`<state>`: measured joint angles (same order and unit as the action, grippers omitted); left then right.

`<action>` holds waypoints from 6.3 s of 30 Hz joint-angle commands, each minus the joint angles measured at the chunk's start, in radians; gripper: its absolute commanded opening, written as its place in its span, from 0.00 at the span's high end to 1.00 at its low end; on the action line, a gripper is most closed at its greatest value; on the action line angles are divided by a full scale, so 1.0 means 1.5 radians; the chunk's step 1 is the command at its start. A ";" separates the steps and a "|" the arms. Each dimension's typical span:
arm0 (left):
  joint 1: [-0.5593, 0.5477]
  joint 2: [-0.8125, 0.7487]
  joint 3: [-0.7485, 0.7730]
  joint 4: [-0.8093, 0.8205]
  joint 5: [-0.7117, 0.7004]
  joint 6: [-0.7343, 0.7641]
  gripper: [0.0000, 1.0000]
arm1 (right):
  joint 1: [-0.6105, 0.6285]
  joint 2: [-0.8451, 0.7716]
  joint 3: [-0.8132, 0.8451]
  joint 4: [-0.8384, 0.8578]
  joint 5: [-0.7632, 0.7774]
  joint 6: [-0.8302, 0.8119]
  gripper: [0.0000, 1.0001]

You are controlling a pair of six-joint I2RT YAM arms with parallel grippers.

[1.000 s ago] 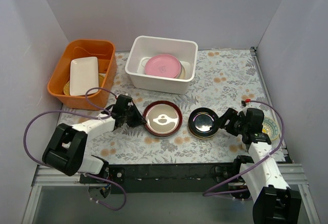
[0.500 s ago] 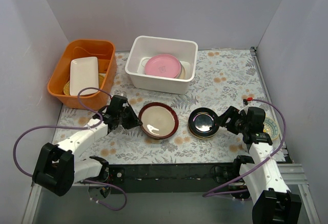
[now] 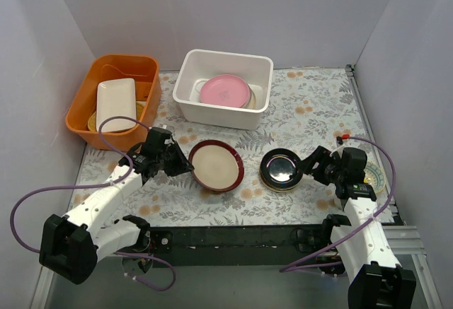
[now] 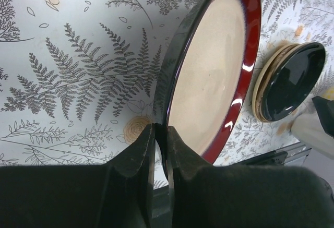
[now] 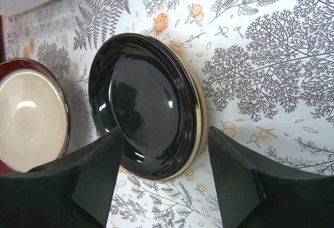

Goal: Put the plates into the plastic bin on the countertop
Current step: Pick up the plate at the center of the board, then place the plate in the plastic bin, then pick up the plate at the center of the board.

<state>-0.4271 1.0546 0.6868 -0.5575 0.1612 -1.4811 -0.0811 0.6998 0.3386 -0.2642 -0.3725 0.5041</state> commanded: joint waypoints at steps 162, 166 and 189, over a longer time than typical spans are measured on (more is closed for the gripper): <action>0.149 0.483 0.833 0.012 0.215 0.077 0.02 | -0.002 0.046 0.023 0.003 -0.050 -0.022 0.27; 0.140 0.418 0.768 0.019 0.225 0.077 0.02 | -0.002 0.036 0.021 0.002 -0.056 -0.020 0.27; -0.209 0.100 0.246 0.082 -0.004 -0.007 0.05 | -0.003 -0.028 0.009 -0.065 -0.041 -0.019 0.05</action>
<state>-0.6872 1.2148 1.1122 -0.4690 0.2565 -1.4651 -0.0814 0.6811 0.3454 -0.3347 -0.4400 0.4686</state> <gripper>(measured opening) 0.951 0.949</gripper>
